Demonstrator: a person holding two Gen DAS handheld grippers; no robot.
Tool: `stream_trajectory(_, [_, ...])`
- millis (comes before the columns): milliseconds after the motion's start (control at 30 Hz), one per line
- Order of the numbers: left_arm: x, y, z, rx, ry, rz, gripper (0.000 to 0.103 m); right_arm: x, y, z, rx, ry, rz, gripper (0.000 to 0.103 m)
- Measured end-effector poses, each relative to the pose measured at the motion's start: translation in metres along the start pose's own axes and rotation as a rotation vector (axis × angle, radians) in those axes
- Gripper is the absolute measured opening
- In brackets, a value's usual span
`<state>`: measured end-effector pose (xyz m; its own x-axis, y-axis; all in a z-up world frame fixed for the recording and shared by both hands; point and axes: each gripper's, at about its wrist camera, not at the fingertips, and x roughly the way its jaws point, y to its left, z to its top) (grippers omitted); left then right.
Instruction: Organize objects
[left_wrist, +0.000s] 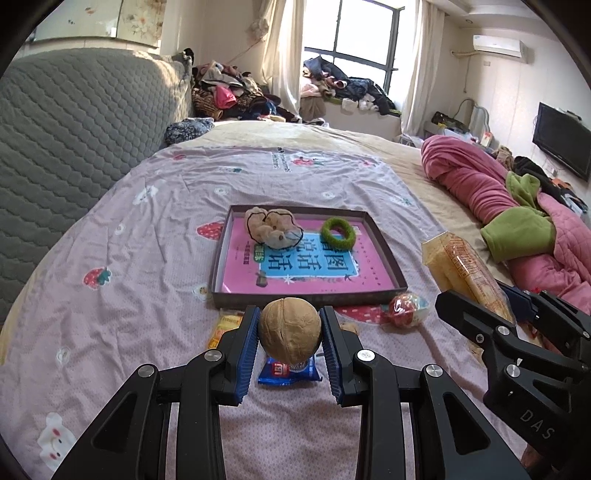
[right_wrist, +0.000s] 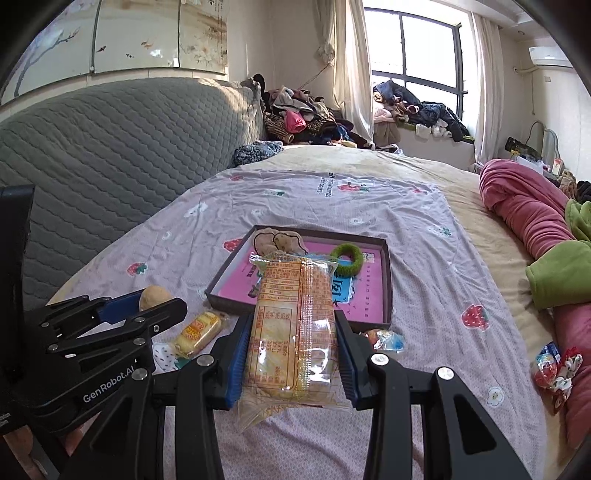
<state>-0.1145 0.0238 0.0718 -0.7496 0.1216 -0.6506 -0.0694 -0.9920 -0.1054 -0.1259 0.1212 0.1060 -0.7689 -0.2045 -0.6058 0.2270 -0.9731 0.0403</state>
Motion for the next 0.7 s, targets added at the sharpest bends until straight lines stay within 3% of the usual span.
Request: stream_trajectory(700, [0.003,0.008,0.034,0.026,-0.041,0.024,0.034,0.003,-0.006,0.027,-0.005,-0.025,-0.029,0.042])
